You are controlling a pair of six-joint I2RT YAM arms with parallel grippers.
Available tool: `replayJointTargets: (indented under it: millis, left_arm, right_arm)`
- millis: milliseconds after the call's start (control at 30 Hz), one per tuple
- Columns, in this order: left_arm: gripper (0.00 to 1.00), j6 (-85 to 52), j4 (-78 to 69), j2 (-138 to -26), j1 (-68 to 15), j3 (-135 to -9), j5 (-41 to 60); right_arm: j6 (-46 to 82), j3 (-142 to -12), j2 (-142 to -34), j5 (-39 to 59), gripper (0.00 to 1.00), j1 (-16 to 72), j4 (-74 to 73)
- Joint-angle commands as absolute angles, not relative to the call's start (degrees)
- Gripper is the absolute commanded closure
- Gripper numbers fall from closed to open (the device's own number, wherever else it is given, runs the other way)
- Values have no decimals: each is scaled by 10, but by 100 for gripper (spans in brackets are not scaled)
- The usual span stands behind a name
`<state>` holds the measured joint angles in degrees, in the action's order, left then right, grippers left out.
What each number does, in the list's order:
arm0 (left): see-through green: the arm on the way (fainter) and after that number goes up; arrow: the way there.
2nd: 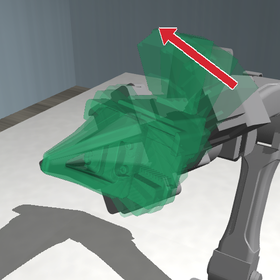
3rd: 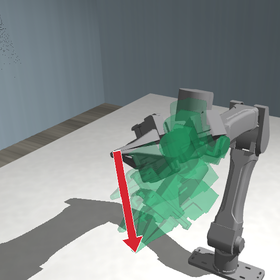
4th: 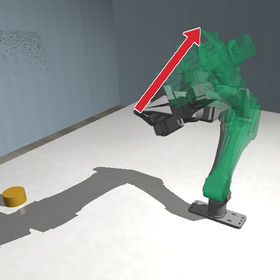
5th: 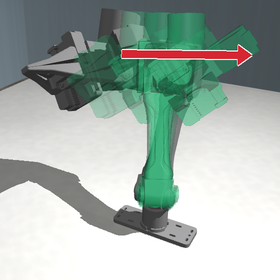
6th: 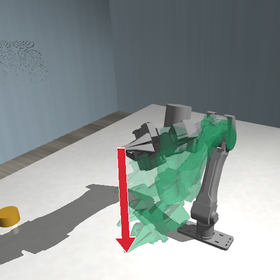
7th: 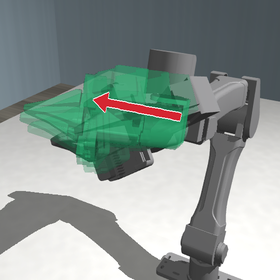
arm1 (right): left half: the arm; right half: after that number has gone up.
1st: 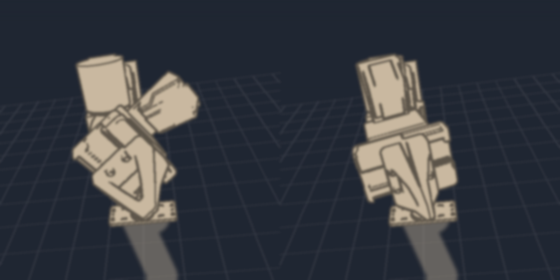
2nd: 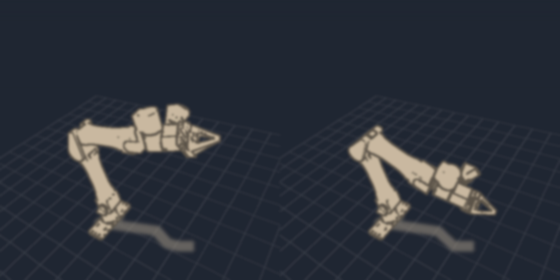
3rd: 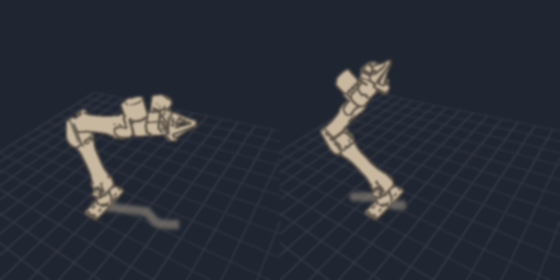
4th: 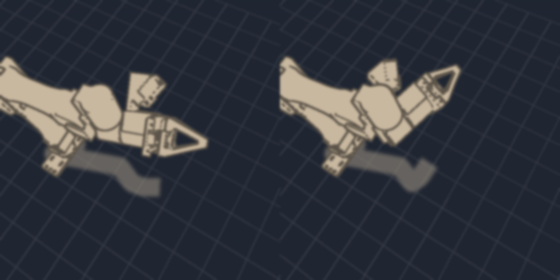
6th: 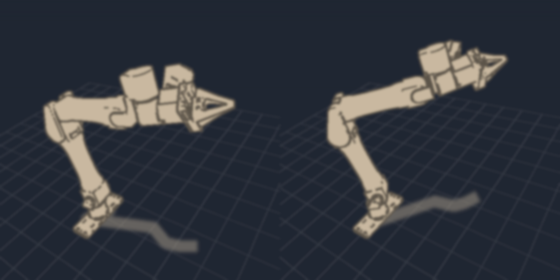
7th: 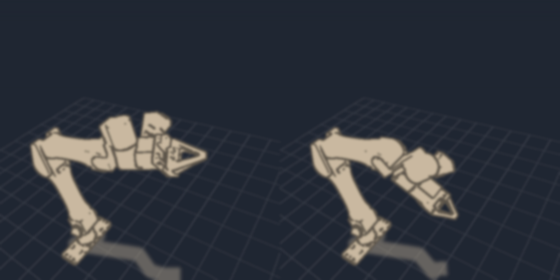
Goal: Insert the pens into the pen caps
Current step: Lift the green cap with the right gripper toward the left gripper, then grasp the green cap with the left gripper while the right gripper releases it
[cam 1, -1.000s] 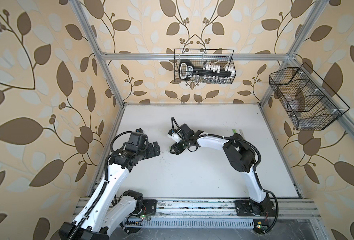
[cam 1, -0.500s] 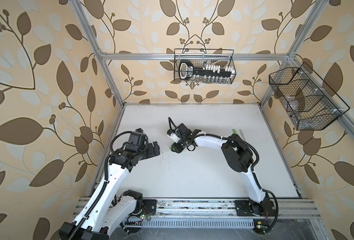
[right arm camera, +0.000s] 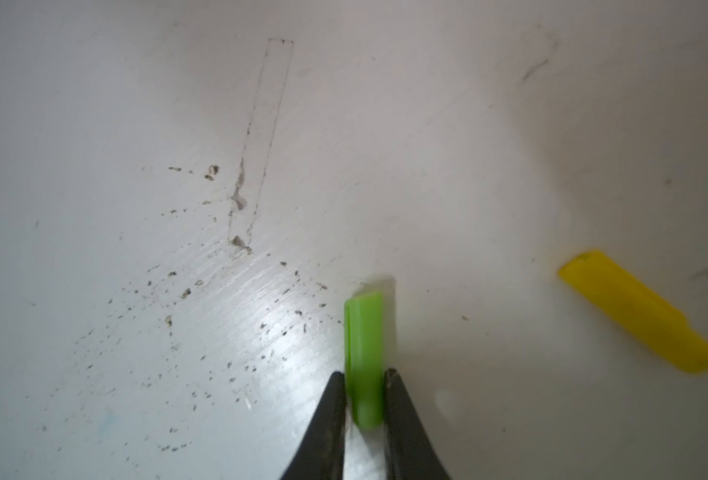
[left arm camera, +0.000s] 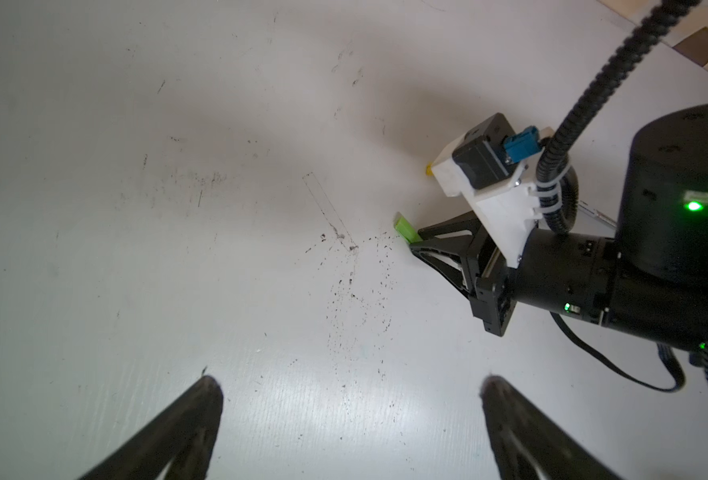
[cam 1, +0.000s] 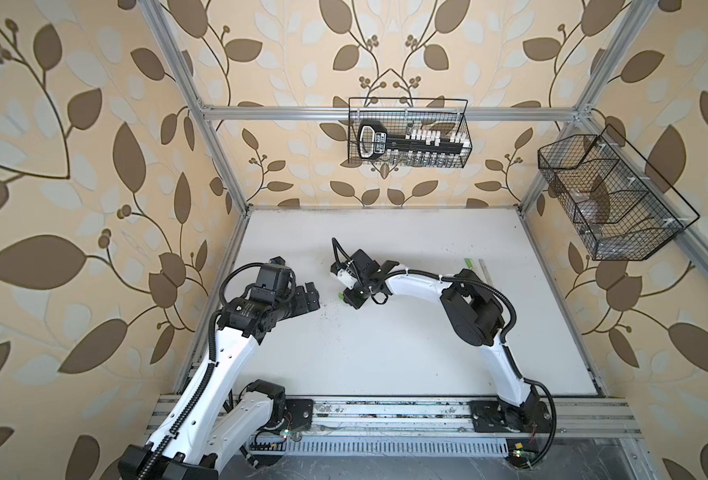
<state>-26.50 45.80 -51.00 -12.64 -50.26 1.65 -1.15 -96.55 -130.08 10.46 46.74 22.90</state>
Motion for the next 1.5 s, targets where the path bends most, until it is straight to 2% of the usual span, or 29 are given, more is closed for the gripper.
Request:
replayJointTargets:
  millis: [0, 100, 367, 567, 767, 1000, 1200, 1467]
  left_arm:
    - [1, -306, 420, -507, -119, -480, 51]
    - [1, -336, 378, -509, -119, -450, 81]
    - [1, -373, 269, -497, -119, -391, 122]
    - [1, -377, 170, -478, -119, -359, 183]
    - [4, -393, 36, -473, -119, -329, 288]
    - [20, -433, -87, -502, -120, -310, 390]
    - [40, -447, -118, -503, -121, -304, 414]
    - [59, -455, -149, -519, -134, -305, 440]
  right_arm:
    - [-20, -951, -1302, 102, 84, 473, 253]
    - [-12, -931, -1284, 112, 89, 473, 232]
    - [51, -822, -1195, 149, 91, 466, 133]
    - [130, -679, -1079, 224, 92, 450, -8]
    - [197, -582, -975, 304, 92, 441, -104]
    - [252, -545, -904, 345, 92, 437, -159]
    - [276, -531, -877, 363, 92, 434, -189]
    - [292, -532, -875, 366, 92, 436, -209]
